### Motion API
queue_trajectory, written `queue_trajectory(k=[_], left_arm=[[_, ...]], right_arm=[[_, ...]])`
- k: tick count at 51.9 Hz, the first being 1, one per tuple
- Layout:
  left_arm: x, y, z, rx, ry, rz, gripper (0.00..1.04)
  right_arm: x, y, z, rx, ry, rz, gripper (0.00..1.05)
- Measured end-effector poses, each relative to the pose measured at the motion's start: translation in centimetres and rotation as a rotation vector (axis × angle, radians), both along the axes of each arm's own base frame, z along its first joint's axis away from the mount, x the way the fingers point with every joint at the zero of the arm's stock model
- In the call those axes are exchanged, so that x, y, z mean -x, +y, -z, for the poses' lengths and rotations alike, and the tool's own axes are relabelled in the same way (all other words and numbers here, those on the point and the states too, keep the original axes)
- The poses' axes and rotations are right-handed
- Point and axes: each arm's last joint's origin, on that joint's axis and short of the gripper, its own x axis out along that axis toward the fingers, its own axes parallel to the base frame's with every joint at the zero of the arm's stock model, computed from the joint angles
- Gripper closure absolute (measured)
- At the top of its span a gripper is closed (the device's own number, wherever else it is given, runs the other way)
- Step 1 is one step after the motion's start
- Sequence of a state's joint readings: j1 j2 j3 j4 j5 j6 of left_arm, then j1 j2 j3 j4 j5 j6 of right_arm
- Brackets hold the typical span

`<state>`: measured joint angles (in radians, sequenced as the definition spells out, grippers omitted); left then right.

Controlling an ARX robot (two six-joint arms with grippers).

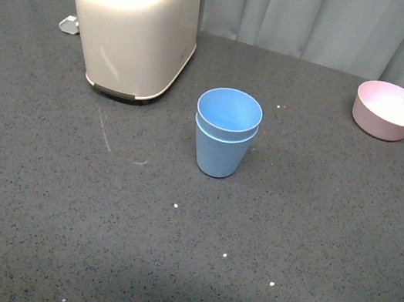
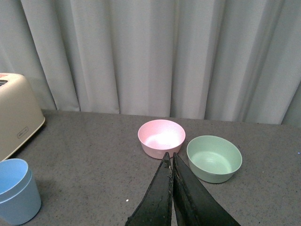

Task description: Stack blue cups with both arms

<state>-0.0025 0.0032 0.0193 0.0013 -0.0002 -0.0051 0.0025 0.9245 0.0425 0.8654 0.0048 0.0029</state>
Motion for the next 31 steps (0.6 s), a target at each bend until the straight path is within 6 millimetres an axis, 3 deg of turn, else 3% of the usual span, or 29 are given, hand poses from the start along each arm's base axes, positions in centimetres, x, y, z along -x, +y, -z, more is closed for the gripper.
queue_trajectory(k=[31], left_arm=[[0.0,0.0,0.0,0.000,0.000,0.000,0.07]], right_arm=[[3.1,0.0,-0.4,0.000,-0.014,-0.003,1.04]])
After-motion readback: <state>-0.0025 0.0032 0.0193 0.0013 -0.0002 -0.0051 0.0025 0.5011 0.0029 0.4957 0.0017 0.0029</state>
